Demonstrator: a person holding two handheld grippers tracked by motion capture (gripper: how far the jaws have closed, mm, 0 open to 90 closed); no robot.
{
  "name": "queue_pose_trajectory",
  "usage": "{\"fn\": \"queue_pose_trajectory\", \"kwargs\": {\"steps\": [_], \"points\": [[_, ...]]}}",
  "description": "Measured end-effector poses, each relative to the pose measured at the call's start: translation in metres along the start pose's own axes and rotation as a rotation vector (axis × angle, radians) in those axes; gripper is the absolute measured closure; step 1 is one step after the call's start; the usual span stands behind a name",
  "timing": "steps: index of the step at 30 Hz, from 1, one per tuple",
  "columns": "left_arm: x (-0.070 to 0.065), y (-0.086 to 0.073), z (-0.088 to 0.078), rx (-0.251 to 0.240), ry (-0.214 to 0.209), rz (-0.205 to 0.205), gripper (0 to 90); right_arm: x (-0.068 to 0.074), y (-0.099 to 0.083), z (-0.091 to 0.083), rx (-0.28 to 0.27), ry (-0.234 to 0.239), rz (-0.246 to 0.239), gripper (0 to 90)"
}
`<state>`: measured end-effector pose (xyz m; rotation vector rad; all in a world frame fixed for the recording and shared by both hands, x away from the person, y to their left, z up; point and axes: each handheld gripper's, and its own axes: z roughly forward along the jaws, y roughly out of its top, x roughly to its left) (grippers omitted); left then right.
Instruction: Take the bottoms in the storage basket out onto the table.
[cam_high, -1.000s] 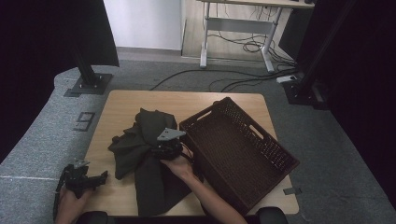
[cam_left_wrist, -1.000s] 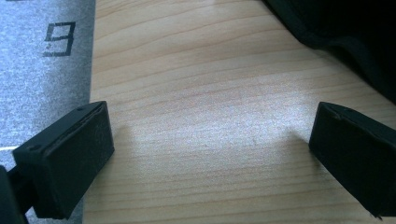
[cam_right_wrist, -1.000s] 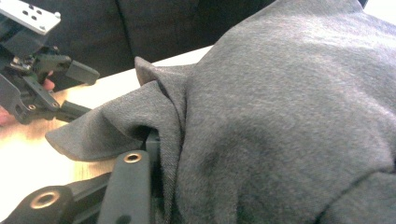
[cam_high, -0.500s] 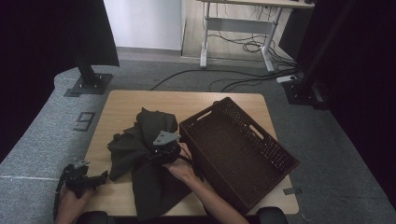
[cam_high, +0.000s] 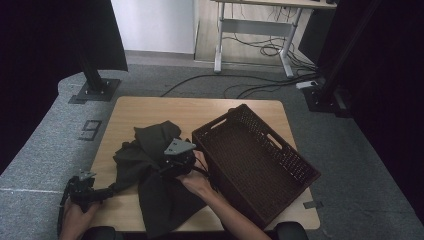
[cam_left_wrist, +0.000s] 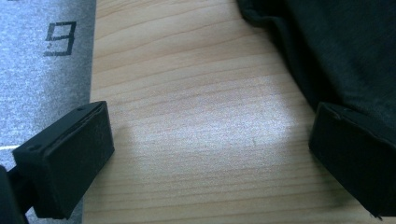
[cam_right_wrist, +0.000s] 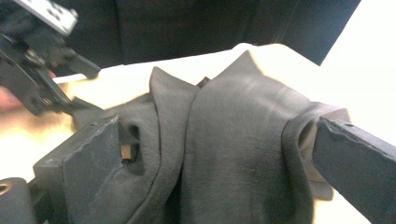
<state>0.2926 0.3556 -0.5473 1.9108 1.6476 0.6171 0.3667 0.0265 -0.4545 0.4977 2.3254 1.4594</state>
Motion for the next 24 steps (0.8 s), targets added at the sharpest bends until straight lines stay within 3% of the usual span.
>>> {"fn": "queue_pose_trajectory", "kwargs": {"steps": [6,13,19,24], "points": [[0.0,0.0,0.0,0.001,0.0,-0.004,0.0,0.0,0.012,-0.016,-0.016,0.04,0.031,3.0],[0.0,0.0,0.0,0.001,0.002,-0.004,0.0,-0.003,0.018,-0.036,-0.015,0.061,0.107,5.4],[0.0,0.0,0.0,0.001,0.002,-0.003,0.0,-0.01,0.02,-0.051,-0.015,0.032,0.134,6.3],[0.0,0.0,0.0,0.001,0.003,-0.004,0.0,-0.016,0.022,-0.065,-0.019,0.001,0.12,5.4]]}}
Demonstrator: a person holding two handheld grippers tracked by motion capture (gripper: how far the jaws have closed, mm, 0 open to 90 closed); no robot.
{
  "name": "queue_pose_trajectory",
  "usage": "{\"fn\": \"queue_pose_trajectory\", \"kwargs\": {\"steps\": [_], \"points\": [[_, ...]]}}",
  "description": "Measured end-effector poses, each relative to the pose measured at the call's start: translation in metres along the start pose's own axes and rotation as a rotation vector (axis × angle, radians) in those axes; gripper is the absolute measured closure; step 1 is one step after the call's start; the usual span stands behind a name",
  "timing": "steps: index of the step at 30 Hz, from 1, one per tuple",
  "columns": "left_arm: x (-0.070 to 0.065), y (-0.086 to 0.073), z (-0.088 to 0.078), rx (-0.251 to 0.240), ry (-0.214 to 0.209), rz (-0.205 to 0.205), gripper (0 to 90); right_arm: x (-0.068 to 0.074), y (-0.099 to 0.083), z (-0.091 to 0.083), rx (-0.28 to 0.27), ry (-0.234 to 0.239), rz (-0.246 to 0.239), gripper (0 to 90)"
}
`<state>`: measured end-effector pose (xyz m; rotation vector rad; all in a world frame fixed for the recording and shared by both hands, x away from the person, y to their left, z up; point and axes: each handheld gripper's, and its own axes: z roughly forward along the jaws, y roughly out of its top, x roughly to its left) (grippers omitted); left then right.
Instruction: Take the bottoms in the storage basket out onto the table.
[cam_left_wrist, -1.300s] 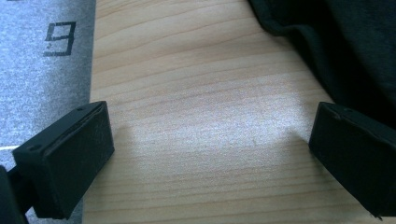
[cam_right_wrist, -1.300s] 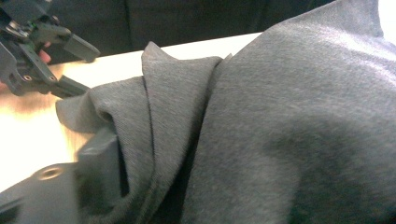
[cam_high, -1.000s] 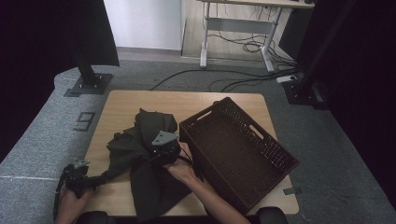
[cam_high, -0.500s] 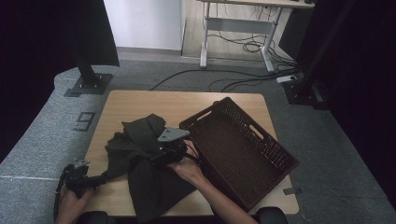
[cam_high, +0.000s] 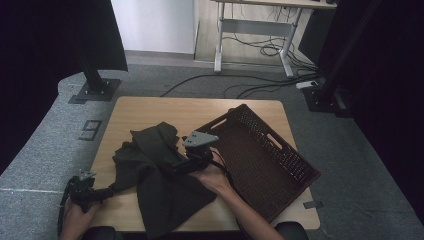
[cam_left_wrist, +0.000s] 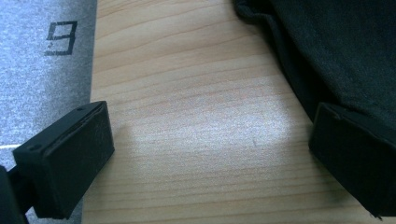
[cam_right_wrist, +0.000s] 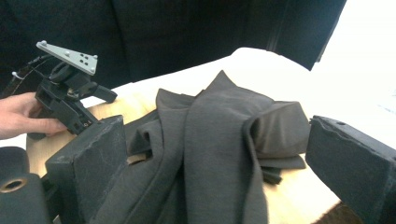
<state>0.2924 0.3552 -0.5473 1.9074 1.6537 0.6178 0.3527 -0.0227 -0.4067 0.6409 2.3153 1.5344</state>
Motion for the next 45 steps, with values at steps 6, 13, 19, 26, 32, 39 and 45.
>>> {"fn": "queue_pose_trajectory", "kwargs": {"steps": [6,13,19,26,32,39,45], "points": [[0.0,0.0,0.0,0.0,0.0,0.0,0.0,-0.005,0.002,-0.015,0.0,-0.019,-0.017,2.5],[0.0,0.0,0.0,0.0,0.0,0.0,0.0,-0.011,0.002,-0.031,0.003,-0.022,-0.04,0.0],[0.0,0.0,0.0,0.0,0.0,0.0,0.0,-0.017,-0.001,-0.042,0.031,-0.048,-0.021,8.1],[0.0,0.0,0.0,0.0,0.001,-0.002,0.0,-0.026,-0.005,-0.056,0.018,-0.056,0.017,15.9],[0.0,0.0,0.0,0.0,0.002,-0.004,0.0,-0.033,-0.009,-0.072,0.028,-0.083,0.029,27.9],[0.0,0.0,0.0,0.001,0.003,-0.004,0.0,-0.038,-0.016,-0.082,0.076,-0.094,0.019,36.9],[0.0,0.0,0.0,0.001,0.003,-0.004,0.0,-0.043,-0.022,-0.086,0.12,-0.081,0.024,40.8]]}}
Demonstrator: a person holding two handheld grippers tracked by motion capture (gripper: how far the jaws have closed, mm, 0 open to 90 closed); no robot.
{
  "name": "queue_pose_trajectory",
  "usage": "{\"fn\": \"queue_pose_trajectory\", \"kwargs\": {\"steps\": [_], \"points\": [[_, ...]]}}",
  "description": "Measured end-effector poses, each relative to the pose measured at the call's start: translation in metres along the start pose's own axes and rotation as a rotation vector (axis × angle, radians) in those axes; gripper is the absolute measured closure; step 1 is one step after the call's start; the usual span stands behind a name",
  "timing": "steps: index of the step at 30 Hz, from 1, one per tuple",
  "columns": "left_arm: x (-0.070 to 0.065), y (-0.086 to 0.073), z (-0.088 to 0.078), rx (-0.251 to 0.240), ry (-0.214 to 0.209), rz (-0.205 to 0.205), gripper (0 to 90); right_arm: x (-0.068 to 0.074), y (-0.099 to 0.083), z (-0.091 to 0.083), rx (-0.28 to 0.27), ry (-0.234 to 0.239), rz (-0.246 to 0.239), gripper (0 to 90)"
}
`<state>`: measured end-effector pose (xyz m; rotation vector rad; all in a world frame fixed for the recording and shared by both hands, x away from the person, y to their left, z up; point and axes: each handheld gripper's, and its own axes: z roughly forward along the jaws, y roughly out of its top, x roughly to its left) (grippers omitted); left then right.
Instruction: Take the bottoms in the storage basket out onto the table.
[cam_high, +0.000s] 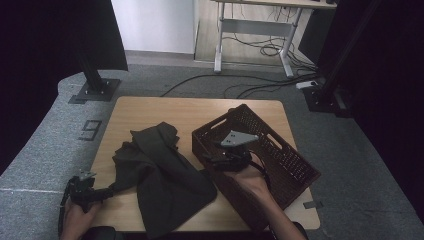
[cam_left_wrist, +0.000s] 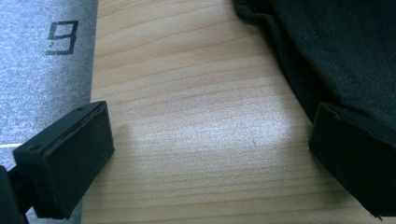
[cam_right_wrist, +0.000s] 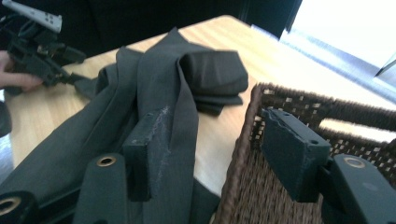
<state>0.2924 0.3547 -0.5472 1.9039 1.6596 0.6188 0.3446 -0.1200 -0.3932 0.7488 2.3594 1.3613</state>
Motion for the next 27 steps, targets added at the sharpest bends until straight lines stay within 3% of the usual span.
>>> {"fn": "queue_pose_trajectory", "kwargs": {"steps": [7,18,27], "points": [[0.0,0.0,0.0,-0.001,0.0,-0.002,0.0,-0.006,-0.007,0.0,0.064,0.018,0.028,46.6],[0.0,0.0,0.0,0.001,0.001,0.002,0.0,0.0,-0.021,-0.001,0.191,-0.004,-0.023,59.0],[0.0,0.0,0.0,-0.003,0.002,-0.003,0.0,0.005,-0.03,-0.006,0.238,-0.006,-0.013,62.0]]}}
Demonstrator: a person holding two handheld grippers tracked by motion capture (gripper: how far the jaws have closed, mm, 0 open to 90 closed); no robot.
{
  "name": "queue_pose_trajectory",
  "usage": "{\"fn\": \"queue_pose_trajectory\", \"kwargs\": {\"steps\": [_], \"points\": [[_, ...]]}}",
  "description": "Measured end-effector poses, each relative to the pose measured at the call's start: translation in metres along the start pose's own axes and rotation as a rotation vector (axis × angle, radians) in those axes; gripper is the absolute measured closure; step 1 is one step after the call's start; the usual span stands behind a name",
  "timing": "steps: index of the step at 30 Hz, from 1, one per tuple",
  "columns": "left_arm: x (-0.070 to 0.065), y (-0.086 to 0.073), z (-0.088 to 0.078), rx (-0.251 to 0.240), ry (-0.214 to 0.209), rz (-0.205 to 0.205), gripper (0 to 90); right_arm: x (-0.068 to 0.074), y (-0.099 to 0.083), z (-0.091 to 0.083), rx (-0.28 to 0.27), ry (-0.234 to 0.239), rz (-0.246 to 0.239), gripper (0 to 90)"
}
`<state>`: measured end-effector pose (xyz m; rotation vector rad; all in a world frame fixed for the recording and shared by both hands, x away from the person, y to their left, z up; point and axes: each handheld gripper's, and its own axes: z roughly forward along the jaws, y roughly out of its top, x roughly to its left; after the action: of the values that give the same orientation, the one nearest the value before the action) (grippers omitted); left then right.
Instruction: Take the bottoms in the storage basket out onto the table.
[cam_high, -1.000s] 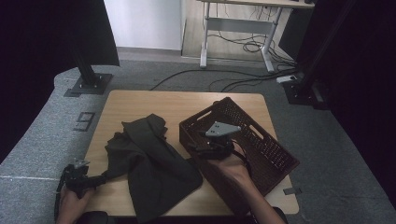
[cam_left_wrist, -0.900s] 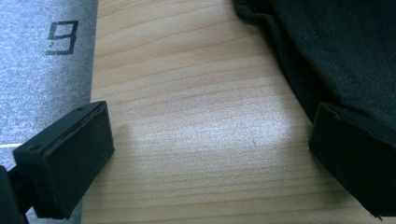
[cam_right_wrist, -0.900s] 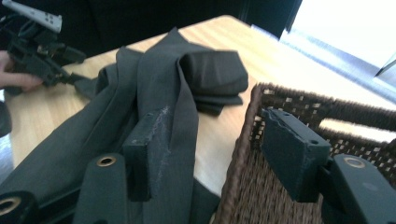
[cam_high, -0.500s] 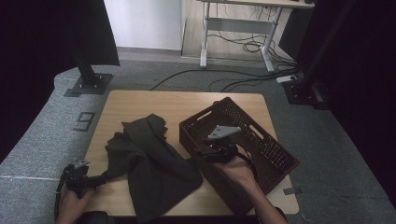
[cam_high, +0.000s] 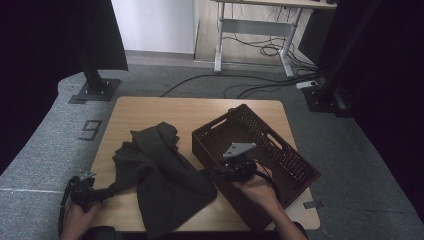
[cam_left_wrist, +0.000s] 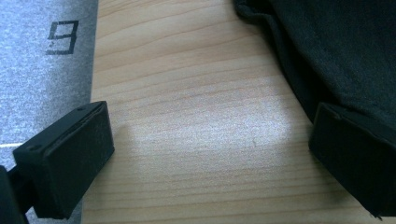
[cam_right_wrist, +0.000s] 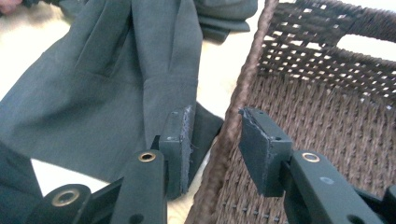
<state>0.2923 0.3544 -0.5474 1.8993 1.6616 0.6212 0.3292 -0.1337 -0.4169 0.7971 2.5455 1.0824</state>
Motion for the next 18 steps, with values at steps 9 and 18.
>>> {"fn": "queue_pose_trajectory", "kwargs": {"steps": [9,18], "points": [[0.0,0.0,0.0,0.001,0.001,0.0,0.0,0.004,-0.009,-0.002,0.051,0.0,0.006,67.5],[0.0,0.0,0.0,0.001,0.002,0.0,0.0,-0.004,-0.016,-0.003,0.068,0.011,0.043,79.2]]}}
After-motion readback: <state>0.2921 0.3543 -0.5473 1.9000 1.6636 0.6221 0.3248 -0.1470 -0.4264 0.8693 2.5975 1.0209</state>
